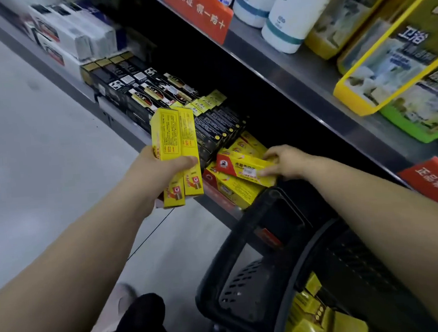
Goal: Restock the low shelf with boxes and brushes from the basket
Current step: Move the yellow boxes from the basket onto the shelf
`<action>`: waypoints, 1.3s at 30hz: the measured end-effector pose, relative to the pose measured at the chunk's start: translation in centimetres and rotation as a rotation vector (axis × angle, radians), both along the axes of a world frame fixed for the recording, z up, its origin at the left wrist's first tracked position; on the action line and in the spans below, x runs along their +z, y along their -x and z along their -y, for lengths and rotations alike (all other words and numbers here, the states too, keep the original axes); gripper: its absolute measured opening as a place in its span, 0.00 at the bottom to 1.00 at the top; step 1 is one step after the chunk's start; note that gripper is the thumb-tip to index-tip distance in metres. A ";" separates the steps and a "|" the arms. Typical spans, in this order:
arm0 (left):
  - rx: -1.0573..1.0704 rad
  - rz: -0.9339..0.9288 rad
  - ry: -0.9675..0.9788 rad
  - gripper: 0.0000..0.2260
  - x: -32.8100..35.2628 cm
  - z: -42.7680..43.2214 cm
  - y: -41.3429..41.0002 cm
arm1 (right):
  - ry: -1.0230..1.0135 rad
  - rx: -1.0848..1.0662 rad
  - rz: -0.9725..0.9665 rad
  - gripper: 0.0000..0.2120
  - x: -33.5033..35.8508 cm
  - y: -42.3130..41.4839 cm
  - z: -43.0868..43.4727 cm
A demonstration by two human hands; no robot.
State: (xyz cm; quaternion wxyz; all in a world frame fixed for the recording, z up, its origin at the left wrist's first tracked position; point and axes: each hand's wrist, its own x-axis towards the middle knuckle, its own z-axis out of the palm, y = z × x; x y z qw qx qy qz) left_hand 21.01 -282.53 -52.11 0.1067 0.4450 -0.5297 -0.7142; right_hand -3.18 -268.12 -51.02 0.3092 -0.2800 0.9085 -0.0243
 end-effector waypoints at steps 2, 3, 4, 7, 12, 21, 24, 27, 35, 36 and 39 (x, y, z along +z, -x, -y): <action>-0.015 -0.017 0.005 0.14 -0.2 0.0 0.2 | -0.278 0.242 -0.157 0.31 -0.5 0.1 -0.3; -0.017 -0.018 0.006 0.13 -0.3 0.0 0.2 | -0.357 0.327 -0.205 0.29 -0.8 -0.1 -0.2; -0.012 -0.014 0.006 0.13 -0.3 0.0 0.3 | -0.399 0.388 -0.230 0.28 -1.0 -0.4 0.1; 0.006 0.006 -0.003 0.16 -0.6 0.0 0.4 | -0.422 0.459 -0.233 0.26 -1.7 -1.7 1.5; -0.016 0.027 -0.021 0.23 -0.6 -0.5 0.6 | -0.492 0.524 -0.226 0.32 -2.8 -2.7 2.6; -0.054 0.040 -0.039 0.22 -0.7 -0.9 0.9 | -0.503 0.509 -0.206 0.34 -2.9 -2.7 2.7; -0.049 0.039 -0.058 0.23 -0.8 -0.9 0.9 | -0.489 0.500 -0.179 0.32 -2.8 -2.6 2.6; -0.054 0.036 -0.070 0.23 -0.8 -1.0 1.0 | -0.486 0.518 -0.175 0.30 -2.7 -2.7 2.6; -0.129 0.009 -0.086 0.19 -0.8 -1.7 1.4 | -0.349 0.424 -0.190 0.43 -1.1 -2.7 2.7; -0.143 -0.005 -0.086 0.19 -0.8 -1.7 1.4 | -0.178 0.363 -0.134 0.45 -0.3 -2.7 2.7; -0.186 -0.064 -0.078 0.20 -0.7 -1.8 1.4 | 0.404 0.337 0.106 0.52 2.1 -3.9 2.7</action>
